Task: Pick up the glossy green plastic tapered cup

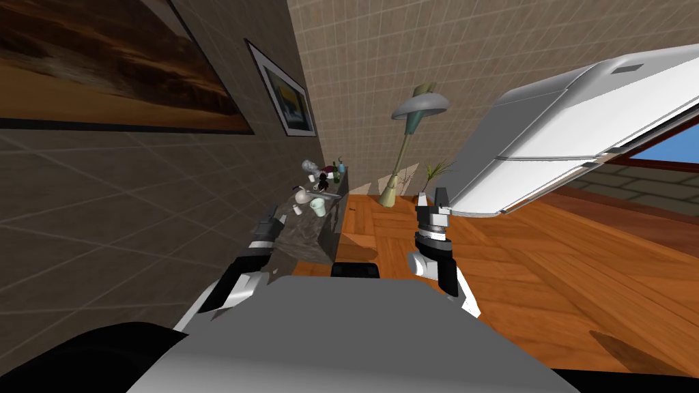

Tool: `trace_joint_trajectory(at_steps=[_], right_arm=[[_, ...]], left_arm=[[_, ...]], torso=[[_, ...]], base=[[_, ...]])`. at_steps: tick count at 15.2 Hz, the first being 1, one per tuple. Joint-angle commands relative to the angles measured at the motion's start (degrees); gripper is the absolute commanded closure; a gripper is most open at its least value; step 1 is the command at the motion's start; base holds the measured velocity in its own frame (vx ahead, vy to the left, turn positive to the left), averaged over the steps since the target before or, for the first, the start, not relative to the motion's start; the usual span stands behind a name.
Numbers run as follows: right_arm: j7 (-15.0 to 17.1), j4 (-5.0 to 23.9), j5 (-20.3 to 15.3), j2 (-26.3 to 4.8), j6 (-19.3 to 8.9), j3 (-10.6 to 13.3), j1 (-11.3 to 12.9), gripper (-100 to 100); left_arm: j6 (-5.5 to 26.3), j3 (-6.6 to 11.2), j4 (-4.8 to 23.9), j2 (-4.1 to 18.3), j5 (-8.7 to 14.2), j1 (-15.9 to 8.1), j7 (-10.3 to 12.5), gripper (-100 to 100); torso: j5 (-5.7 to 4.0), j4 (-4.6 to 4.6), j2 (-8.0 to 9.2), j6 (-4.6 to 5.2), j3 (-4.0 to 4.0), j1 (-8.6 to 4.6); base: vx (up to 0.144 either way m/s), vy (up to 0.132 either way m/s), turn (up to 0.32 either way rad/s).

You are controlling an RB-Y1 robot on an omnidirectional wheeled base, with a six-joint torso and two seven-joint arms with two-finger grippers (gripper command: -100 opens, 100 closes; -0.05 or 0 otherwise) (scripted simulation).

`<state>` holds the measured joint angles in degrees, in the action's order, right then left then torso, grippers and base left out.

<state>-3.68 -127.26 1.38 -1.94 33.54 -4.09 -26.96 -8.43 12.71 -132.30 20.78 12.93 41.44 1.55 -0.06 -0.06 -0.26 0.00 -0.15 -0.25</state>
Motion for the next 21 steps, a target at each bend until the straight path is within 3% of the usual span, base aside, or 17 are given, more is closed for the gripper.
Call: trace_joint_trajectory(at_steps=[1, 4, 5, 6, 7, 8, 10, 13, 15, 16, 18, 19, 21], right_arm=[[0.0, 0.0, 0.0, 0.0, 0.0, 0.0, 0.0, 0], [0.0, 0.0, 0.0, 0.0, 0.0, 0.0, 0.0, 0], [0.0, 0.0, 0.0, 0.0, 0.0, 0.0, 0.0, 0], [0.0, 0.0, 0.0, 0.0, 0.0, 0.0, 0.0, 0], [0.0, 0.0, 0.0, 0.0, 0.0, 0.0, 0.0, 0], [0.0, 0.0, 0.0, 0.0, 0.0, 0.0, 0.0, 0], [0.0, 0.0, 0.0, 0.0, 0.0, 0.0, 0.0, 0], [0.0, 0.0, 0.0, 0.0, 0.0, 0.0, 0.0, 0], [0.0, 0.0, 0.0, 0.0, 0.0, 0.0, 0.0, 0], [0.0, 0.0, 0.0, 0.0, 0.0, 0.0, 0.0, 0], [0.0, 0.0, 0.0, 0.0, 0.0, 0.0, 0.0, 0], [0.0, 0.0, 0.0, 0.0, 0.0, 0.0, 0.0, 0], [0.0, 0.0, 0.0, 0.0, 0.0, 0.0, 0.0, 0]], left_arm=[[1.7, 0.98, 0.0, 1.5, 1.3, 1.0, 0.5, -100], [5.9, 3.65, -0.5, 5.2, 4.6, 3.6, 1.8, -100], [6.2, 3.65, -0.5, 5.2, 4.6, 3.6, 1.8, -100], [8.3, 5.03, -0.8, 7.0, 6.4, 4.9, 2.5, -100], [8.6, 5.03, -0.8, 7.0, 6.4, 4.9, 2.5, -100], [10.3, 6.42, -1.0, 8.9, 8.2, 6.3, 3.1, -100], [11.1, 6.42, -1.0, 8.9, 8.2, 6.3, 3.1, -100], [15.3, 9.23, -1.3, 12.7, 12.0, 9.1, 4.4, -100], [16.4, 9.23, -1.3, 12.7, 12.0, 9.1, 4.4, -100], [18.4, 10.64, -1.5, 14.7, 14.0, 10.6, 5.0, -100], [19.2, 10.64, -1.5, 14.7, 14.0, 10.6, 5.0, -100], [21.1, 12.05, -1.6, 16.6, 16.0, 12.0, 5.7, -100], [22.1, 12.05, -1.6, 16.6, 16.0, 12.0, 5.7, -100]], torso=[[0.00, 0.00, 0.00, 0.00, 0.00, 0.00], [0.01, 0.00, 0.01, 0.00, 0.00, 0.04], [0.01, 0.00, -0.02, 0.00, -0.01, 0.03], [0.01, -0.01, -0.04, 0.00, -0.02, 0.04], [0.01, -0.02, -0.07, 0.00, -0.04, 0.04], [0.01, -0.02, -0.08, 0.00, -0.05, 0.06], [0.02, -0.03, -0.12, 0.00, -0.07, 0.09], [0.05, 0.00, -0.01, 0.01, -0.01, 0.19], [0.05, -0.01, -0.02, 0.00, -0.01, 0.19], [0.05, 0.00, 0.00, 0.00, -0.01, 0.19], [0.04, -0.01, -0.02, 0.01, -0.02, 0.14], [0.04, 0.00, 0.01, 0.00, 0.00, 0.16], [0.04, -0.01, -0.02, 0.00, -0.02, 0.18]], base=[[0.067, -0.053, -0.046], [0.063, -0.052, -0.054], [0.076, -0.049, -0.051], [0.089, -0.049, -0.063], [0.083, -0.043, -0.049], [0.096, -0.041, -0.060], [0.075, -0.023, -0.032], [0.061, -0.010, -0.058], [0.064, -0.015, -0.029], [0.070, -0.027, -0.047], [0.059, -0.020, -0.034], [0.065, -0.017, -0.054], [0.062, -0.008, -0.035]])
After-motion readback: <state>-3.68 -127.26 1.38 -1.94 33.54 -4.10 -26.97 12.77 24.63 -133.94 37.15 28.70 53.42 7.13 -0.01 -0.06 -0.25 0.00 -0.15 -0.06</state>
